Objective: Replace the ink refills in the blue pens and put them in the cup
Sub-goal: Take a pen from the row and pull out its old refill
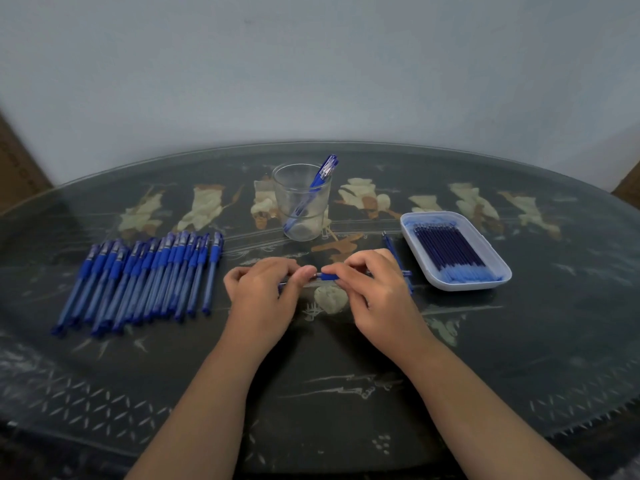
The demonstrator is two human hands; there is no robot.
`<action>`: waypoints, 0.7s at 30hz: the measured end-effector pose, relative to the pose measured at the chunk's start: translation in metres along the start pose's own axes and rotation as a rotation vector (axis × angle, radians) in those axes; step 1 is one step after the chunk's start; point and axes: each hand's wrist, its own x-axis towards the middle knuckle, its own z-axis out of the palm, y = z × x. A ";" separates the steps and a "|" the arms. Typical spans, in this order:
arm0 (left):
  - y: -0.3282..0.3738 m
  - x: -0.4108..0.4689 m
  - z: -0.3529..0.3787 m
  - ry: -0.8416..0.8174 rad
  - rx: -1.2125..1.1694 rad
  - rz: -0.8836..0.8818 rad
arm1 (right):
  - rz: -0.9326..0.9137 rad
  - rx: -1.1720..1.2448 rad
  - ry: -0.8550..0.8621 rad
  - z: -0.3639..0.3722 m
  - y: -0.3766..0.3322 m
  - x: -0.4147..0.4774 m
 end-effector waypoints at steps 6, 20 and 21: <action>-0.006 0.000 -0.003 -0.041 -0.133 0.011 | 0.008 0.009 0.018 -0.001 0.001 -0.001; -0.003 0.002 -0.004 -0.119 -0.160 -0.056 | 0.020 0.018 0.015 -0.001 0.000 -0.001; -0.004 0.001 -0.004 -0.118 -0.187 -0.061 | 0.021 0.020 0.015 -0.001 -0.001 -0.001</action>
